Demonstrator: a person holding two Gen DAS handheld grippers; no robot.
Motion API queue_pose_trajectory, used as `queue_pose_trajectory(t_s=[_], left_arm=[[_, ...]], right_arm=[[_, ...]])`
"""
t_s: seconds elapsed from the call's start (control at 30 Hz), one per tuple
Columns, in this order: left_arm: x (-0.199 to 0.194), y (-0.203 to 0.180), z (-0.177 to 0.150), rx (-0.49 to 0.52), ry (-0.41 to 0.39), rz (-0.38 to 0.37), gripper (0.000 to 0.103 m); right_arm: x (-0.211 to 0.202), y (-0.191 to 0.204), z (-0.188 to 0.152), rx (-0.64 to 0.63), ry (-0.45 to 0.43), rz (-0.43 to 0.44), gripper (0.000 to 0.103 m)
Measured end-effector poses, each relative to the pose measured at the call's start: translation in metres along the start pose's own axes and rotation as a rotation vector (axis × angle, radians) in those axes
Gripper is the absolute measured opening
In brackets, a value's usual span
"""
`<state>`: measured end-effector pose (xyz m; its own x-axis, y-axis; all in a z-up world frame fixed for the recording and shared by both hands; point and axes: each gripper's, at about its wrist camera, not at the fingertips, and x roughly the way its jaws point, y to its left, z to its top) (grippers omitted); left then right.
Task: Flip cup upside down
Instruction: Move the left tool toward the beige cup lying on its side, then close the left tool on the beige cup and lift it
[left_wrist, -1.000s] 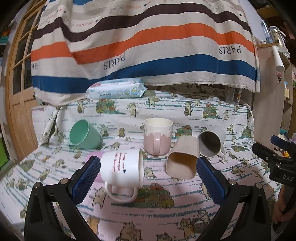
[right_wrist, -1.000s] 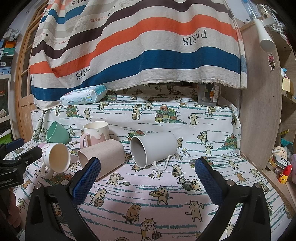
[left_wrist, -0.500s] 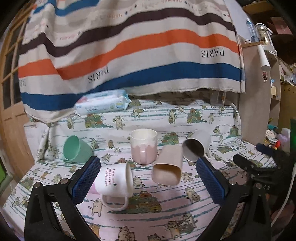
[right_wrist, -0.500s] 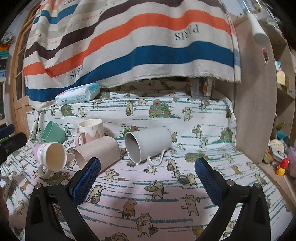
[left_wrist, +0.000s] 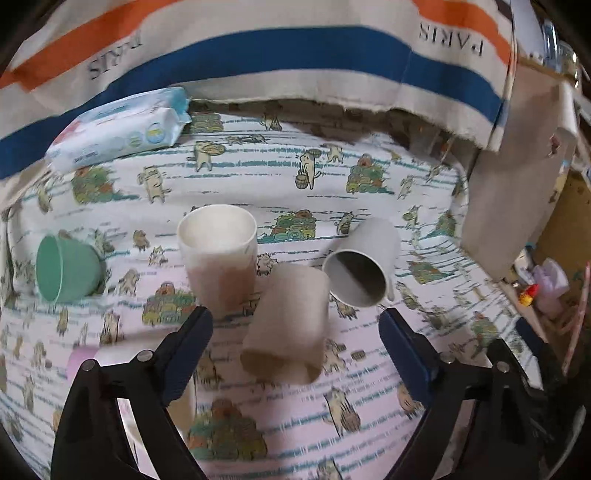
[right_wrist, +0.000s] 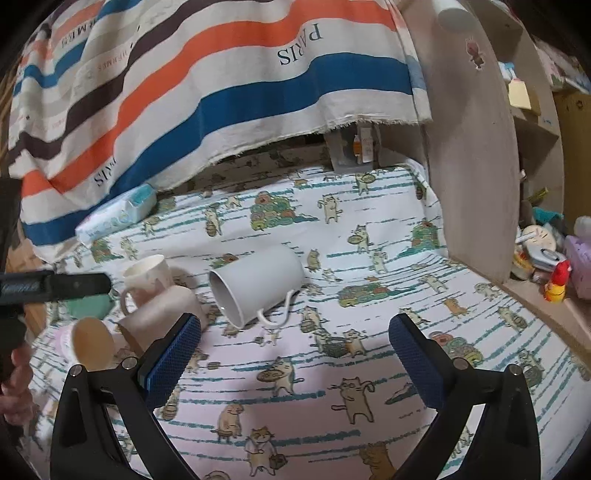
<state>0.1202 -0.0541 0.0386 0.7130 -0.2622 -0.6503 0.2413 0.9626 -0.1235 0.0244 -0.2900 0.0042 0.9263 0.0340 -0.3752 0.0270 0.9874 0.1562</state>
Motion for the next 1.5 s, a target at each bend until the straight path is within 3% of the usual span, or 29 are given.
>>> queue_pose_trajectory(t_s=[0.1, 0.27, 0.4, 0.47, 0.5, 0.57, 0.8, 1.17, 1.27, 1.33, 1.5], left_arm=[[0.026, -0.003, 0.010, 0.026, 0.077, 0.002, 0.090], [0.073, 0.010, 0.011, -0.025, 0.212, 0.027, 0.085], [0.088, 0.017, 0.003, -0.057, 0.257, -0.014, 0.085], [0.090, 0.019, 0.001, -0.072, 0.269, -0.039, 0.080], [0.092, 0.019, 0.002, -0.074, 0.275, -0.045, 0.072], [0.092, 0.018, 0.001, -0.070, 0.282, -0.041, 0.072], [0.074, 0.010, -0.003, -0.062, 0.225, -0.005, 0.068], [0.002, -0.021, -0.026, 0.035, 0.023, 0.094, 0.068], [-0.004, -0.024, -0.042, 0.005, 0.016, 0.102, 0.068], [-0.003, -0.022, -0.054, -0.072, 0.026, 0.111, 0.068], [-0.007, -0.040, -0.076, -0.131, -0.043, 0.182, 0.066]], right_arm=[[-0.001, 0.003, 0.000, -0.018, -0.010, -0.007, 0.102], [0.001, -0.002, 0.000, 0.008, 0.006, 0.009, 0.102], [0.004, -0.005, -0.001, 0.027, 0.025, 0.025, 0.102], [0.005, -0.005, -0.001, 0.027, 0.029, 0.026, 0.102], [0.005, -0.005, -0.001, 0.026, 0.031, 0.024, 0.102], [0.006, -0.004, -0.001, 0.026, 0.036, 0.021, 0.102], [0.011, -0.011, -0.001, 0.052, 0.055, 0.012, 0.102], [0.014, -0.013, -0.001, 0.064, 0.069, 0.007, 0.102], [0.013, -0.014, -0.001, 0.069, 0.067, 0.005, 0.102], [0.013, -0.014, 0.000, 0.069, 0.065, 0.002, 0.102], [0.012, -0.015, 0.000, 0.073, 0.065, -0.001, 0.102]])
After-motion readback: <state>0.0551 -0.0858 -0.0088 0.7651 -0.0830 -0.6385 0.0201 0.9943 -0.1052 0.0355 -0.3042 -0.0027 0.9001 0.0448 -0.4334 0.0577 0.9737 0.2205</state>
